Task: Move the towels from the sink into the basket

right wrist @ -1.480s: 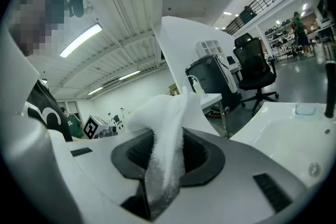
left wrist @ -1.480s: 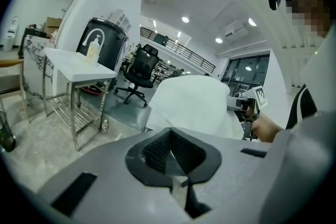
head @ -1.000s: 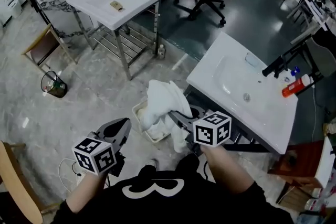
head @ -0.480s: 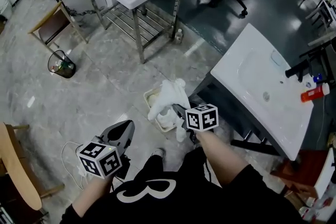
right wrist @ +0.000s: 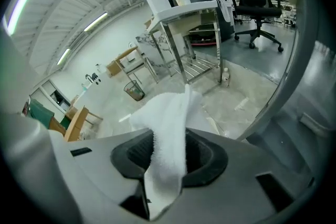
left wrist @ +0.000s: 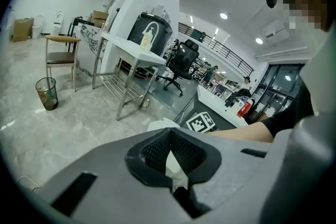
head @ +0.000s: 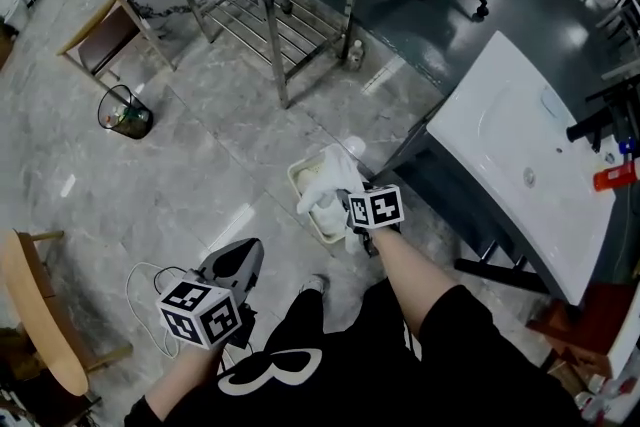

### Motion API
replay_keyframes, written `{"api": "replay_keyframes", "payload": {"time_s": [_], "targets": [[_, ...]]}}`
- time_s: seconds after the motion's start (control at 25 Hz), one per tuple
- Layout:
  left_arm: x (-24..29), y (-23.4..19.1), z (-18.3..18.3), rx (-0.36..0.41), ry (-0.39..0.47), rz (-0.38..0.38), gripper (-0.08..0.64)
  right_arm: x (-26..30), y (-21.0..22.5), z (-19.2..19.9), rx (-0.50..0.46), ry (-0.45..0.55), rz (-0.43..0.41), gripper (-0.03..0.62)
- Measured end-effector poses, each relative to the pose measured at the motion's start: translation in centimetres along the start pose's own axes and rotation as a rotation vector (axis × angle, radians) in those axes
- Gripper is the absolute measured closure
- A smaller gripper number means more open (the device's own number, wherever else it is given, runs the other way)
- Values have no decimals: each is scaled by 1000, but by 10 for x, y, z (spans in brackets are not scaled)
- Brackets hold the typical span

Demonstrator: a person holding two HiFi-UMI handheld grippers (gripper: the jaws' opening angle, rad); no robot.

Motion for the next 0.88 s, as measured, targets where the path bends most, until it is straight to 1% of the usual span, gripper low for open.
{"api": "replay_keyframes", "payload": {"time_s": [0.08,0.16,0.32,0.44,0.56,0.68,0.88], "targets": [[3,-2,5,-7,-7,-4,554,9,9,4,10,-13,5,471],[4,-6,9,-20,-13,-11,554,17,18,10,41,-20,15,465],[2,-18,22,-46,-32,-33,554,33,30,28,81,-77,40,401],[4,-24,25,-47,-39,-38,554,38,34,27,61,-82,57,386],[5,-24,24,-53,-39,-35,555,38,36,29,26,-102,79,321],[6,-24,30,-54,-52,-31,554,35,35,38,29,-119,71,290],[7,-23,24,-57,-54,-15,554,21,27,40,56,-94,43,282]]}}
Point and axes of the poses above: the fingertips, and each gripper's own axes: x forward along the fingers, y to its right, z out of its underside, the point moved 1 cm from there along -x, backward along the fingers, and after that the axes turned 13 degrees about -z, right-handed, at the moved point
